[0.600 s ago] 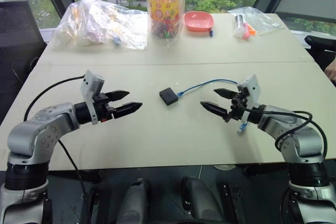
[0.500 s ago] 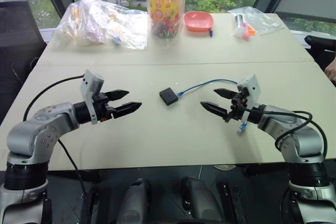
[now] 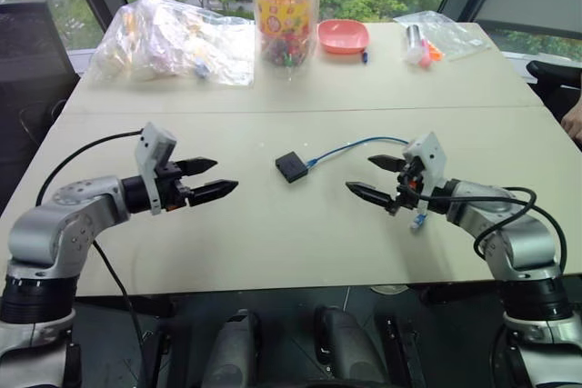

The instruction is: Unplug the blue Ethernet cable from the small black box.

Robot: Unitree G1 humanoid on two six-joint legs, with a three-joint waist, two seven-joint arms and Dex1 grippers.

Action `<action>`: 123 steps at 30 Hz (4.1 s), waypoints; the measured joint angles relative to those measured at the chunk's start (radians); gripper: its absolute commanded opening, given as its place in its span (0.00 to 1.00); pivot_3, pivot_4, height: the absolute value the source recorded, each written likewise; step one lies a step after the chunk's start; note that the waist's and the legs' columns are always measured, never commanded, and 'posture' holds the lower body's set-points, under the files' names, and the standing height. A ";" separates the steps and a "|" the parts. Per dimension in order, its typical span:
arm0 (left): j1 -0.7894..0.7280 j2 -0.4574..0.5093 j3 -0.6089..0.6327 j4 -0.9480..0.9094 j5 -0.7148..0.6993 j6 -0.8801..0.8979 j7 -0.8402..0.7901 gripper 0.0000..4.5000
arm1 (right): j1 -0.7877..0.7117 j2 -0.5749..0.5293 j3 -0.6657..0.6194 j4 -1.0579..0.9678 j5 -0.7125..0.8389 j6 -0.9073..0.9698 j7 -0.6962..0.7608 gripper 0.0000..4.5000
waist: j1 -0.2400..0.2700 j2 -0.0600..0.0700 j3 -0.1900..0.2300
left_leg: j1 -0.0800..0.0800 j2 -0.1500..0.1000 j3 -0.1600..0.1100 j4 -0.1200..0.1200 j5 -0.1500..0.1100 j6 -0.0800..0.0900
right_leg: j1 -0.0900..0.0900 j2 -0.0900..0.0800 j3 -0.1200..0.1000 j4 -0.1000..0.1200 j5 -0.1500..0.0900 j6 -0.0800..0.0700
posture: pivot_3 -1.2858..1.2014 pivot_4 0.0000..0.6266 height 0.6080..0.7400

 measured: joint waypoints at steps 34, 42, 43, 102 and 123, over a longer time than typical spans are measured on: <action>0.137 0.136 0.068 -0.189 -0.065 0.041 -0.090 1.00 | -0.988 0.369 0.549 1.469 -0.776 -0.811 0.298 0.39 | -0.031 -0.001 0.000 | 0.006 0.002 0.002 0.000 0.001 -0.002 | -0.003 0.003 0.002 0.014 0.000 -0.004 | 0.52 0.24 1.00; 0.187 0.121 0.103 -0.205 -0.083 0.050 -0.032 1.00 | -0.988 0.404 0.542 1.487 -0.838 -0.848 0.268 0.01 | -0.036 -0.001 -0.001 | 0.019 0.006 0.000 -0.001 0.002 -0.004 | 0.007 0.003 0.003 0.015 -0.001 -0.009 | 0.52 0.24 1.00; 0.175 0.106 0.103 -0.189 -0.089 0.049 -0.029 1.00 | -0.988 0.410 0.536 1.488 -0.840 -0.840 0.234 0.01 | -0.036 -0.001 -0.001 | 0.019 0.006 0.000 -0.001 0.002 -0.004 | 0.007 0.003 0.003 0.015 -0.001 -0.009 | 0.52 0.24 1.00; -0.939 -0.509 0.051 1.444 0.388 -0.463 -0.245 0.12 | -0.202 0.281 0.188 0.290 -0.708 -0.598 -0.433 0.70 | -0.027 -0.003 0.000 | -0.003 0.001 -0.002 0.000 0.006 -0.008 | -0.010 0.006 0.001 0.016 0.001 0.000 | 0.52 0.24 1.00; -0.828 -0.492 0.159 1.195 0.213 -0.014 -0.473 0.12 | -0.110 0.780 -0.221 -0.022 0.492 0.073 -0.549 0.70 | -0.028 -0.002 0.000 | -0.001 0.006 -0.003 0.000 0.006 -0.008 | -0.009 0.010 0.001 0.018 0.002 -0.002 | 0.52 0.24 1.00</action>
